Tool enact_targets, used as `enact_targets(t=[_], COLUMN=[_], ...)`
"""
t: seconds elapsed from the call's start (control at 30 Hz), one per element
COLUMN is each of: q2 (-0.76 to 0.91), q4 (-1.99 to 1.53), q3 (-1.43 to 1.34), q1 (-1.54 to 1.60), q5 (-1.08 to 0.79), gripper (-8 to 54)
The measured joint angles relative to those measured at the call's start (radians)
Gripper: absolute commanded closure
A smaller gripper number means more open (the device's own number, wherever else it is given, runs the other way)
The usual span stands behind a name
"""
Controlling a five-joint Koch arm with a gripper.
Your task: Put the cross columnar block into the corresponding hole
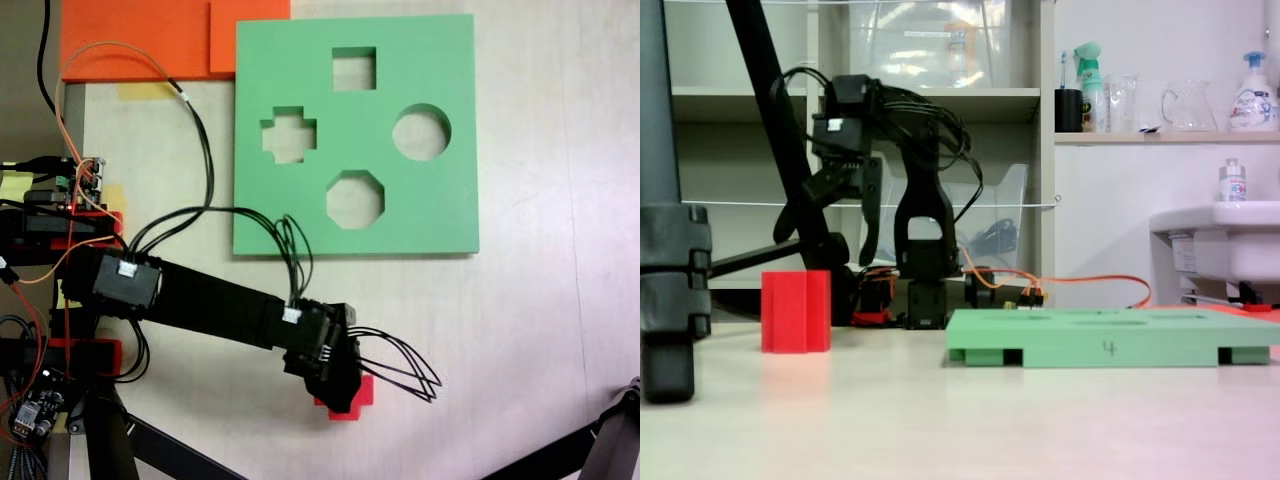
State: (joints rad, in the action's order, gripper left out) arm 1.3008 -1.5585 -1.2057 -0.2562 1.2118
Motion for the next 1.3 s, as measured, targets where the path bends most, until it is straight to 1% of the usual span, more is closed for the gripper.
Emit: enact_targets(t=[0.37,0.63,1.17,1.2,1.23,1.27,1.3], q2=[-0.037,-0.101,-0.160,-0.161,-0.161,-0.166,-0.169], q4=[0.002,0.002,0.029,0.032,0.035,0.035,0.034], q3=[0.000,0.002,0.002,0.002,0.002,0.005,0.023], q1=[-0.095,-0.126,-0.127,-0.127,-0.123,-0.118,-0.114], q5=[-0.052,-0.107,-0.072,-0.061,-0.051,-0.048,-0.046], gripper=[-6.7,-6.7,-6.4,-2.1,9.8,15.8,16.9])
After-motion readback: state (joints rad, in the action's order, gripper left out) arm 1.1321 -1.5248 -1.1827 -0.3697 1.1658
